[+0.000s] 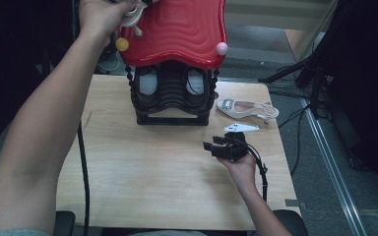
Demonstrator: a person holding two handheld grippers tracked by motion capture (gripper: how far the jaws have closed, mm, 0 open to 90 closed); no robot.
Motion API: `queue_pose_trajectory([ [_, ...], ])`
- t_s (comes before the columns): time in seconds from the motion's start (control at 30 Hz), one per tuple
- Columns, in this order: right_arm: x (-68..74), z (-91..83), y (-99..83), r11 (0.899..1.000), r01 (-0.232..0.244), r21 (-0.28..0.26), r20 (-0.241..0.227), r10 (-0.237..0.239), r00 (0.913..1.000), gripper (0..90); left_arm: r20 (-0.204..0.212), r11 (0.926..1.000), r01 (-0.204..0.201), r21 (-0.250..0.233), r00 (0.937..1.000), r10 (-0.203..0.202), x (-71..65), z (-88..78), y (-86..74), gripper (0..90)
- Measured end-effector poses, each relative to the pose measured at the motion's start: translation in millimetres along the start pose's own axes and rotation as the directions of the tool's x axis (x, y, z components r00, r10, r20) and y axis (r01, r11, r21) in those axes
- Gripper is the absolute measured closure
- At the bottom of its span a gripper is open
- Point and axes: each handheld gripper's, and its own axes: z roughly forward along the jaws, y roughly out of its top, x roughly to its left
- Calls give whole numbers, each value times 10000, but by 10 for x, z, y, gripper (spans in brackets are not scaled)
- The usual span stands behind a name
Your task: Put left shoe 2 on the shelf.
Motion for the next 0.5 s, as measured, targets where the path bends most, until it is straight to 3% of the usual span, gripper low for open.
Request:
queue_pose_trajectory([
  [0.17,5,5,-9,10000,-10,15,6,10,10000,498,-47,9999,-126,36,9999,126,-54,116,-81,353],
  [0.5,10,10,-12,10000,10,43,20,-10,10000,497,-120,9999,-73,-69,9999,72,-88,135,-153,318],
])
